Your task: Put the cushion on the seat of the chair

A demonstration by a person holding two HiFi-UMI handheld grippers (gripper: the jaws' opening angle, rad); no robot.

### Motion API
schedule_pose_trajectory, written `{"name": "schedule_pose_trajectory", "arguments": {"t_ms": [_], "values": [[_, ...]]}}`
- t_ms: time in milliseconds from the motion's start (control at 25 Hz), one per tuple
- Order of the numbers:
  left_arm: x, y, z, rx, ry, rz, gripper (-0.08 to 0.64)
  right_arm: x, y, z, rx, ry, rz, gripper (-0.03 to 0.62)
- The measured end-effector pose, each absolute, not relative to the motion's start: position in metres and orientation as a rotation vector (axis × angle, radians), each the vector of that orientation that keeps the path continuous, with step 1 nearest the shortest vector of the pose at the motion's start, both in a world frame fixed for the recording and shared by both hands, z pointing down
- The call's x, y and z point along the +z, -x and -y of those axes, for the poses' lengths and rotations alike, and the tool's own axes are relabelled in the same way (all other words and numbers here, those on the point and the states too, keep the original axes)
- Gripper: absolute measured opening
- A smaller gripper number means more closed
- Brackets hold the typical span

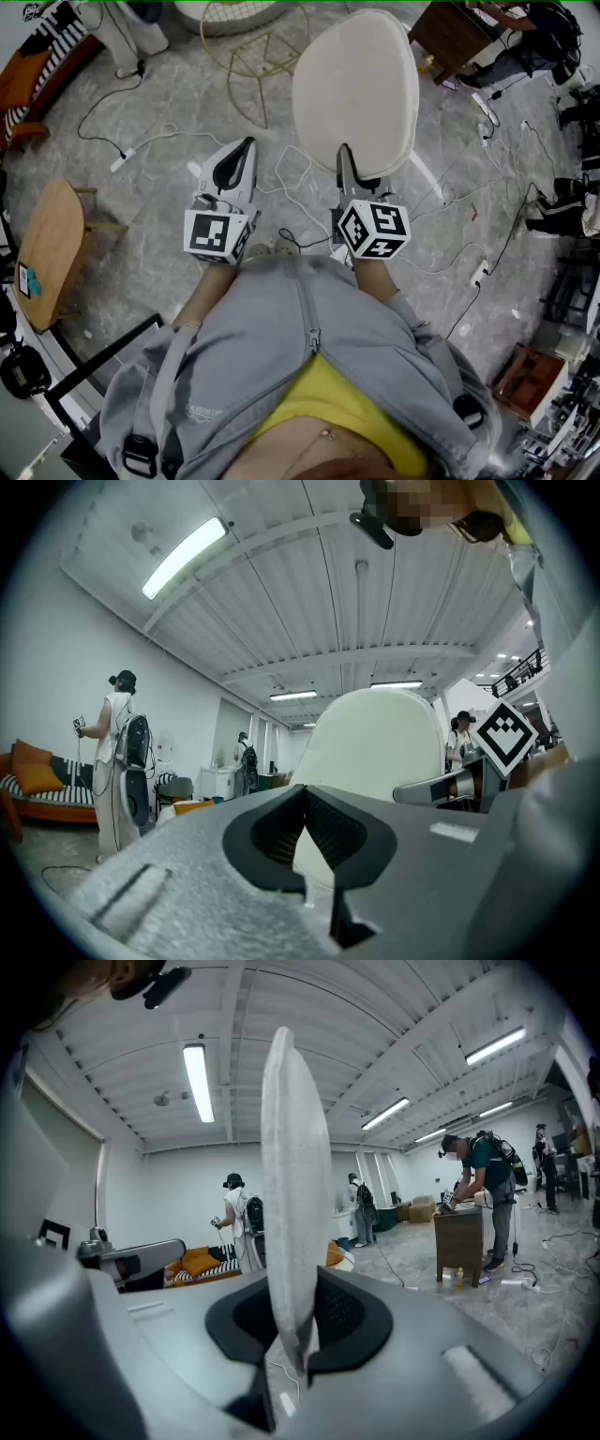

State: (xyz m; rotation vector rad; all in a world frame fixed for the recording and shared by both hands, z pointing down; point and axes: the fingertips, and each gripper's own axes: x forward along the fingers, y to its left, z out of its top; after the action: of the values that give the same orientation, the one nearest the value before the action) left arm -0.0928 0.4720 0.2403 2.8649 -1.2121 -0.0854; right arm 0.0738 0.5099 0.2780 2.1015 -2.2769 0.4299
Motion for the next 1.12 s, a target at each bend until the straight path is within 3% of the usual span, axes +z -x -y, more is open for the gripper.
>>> {"name": "schedule_pose_trajectory", "arguments": {"t_ms": [600, 1120], "values": [[0.254, 0.094, -0.452, -0.115, -2.840, 1.208, -0.003, 0.287, -0.077, -0.485, 0.481, -2.106, 2.327, 0.052], [0.265, 0.138, -0.279, -0.103, -2.860, 1.173, -0.003, 0.299, -0.043, -0.326, 0.515, -2.176, 2.295, 0.044]]}}
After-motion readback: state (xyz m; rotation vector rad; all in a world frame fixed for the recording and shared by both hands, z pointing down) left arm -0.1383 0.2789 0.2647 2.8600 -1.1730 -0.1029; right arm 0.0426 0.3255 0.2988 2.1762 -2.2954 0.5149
